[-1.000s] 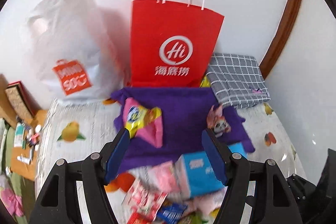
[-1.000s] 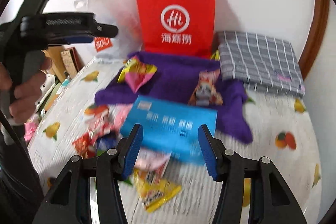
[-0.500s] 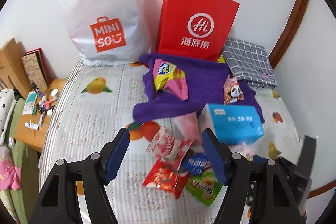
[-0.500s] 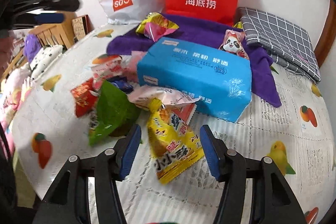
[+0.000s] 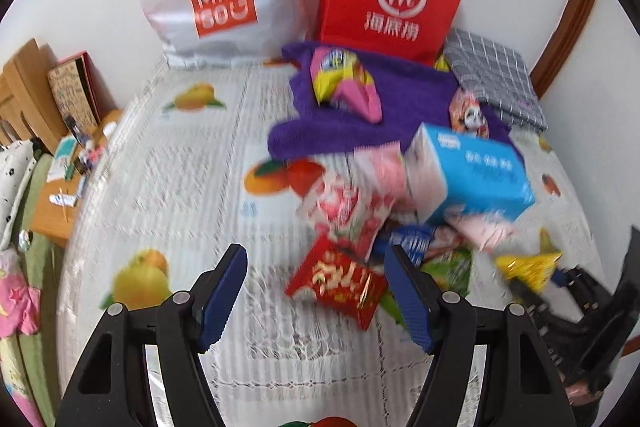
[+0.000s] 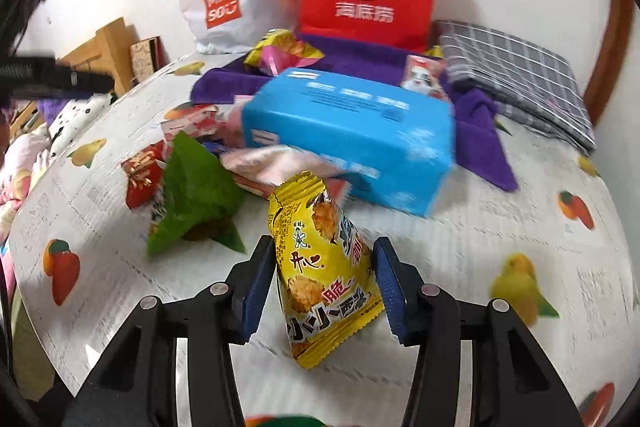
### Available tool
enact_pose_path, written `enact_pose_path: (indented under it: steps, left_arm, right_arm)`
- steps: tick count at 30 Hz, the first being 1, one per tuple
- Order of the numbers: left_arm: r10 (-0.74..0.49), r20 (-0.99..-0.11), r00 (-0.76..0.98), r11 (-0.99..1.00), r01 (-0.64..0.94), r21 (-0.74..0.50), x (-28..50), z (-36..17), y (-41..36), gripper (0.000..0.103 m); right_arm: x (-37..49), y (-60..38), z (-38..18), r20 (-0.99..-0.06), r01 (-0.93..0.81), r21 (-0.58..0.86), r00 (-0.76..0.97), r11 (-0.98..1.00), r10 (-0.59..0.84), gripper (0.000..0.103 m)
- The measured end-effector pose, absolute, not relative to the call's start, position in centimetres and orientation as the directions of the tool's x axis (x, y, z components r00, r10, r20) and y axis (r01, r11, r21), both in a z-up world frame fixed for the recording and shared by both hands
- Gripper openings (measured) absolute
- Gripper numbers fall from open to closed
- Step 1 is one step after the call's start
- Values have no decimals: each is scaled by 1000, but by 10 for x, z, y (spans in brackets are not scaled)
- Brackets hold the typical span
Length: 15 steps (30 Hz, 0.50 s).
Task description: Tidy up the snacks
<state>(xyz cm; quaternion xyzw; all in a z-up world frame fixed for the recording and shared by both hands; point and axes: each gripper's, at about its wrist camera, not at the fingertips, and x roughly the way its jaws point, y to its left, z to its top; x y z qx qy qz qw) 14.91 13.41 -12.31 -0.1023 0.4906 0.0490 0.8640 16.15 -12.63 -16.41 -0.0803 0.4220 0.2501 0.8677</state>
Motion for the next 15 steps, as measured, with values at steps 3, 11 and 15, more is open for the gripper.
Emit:
enact_pose_path:
  steps: [3,11,15]
  left_arm:
    - [-28,-869,493,976,-174,-130,147,-142,130,69]
    - [-50,-881,470,989,-97,-108,155,-168,117,69]
    - [-66,-882,467,991,-69,-111,160,-179,114,69]
  right_arm:
    - [162,-145,-170,-775,-442,73,539,894,330,50]
    - [171,-158,-181,-772,-330,49,587,943,246,50]
    - [175,-162,-183,-782,-311,66,574,948,243,50]
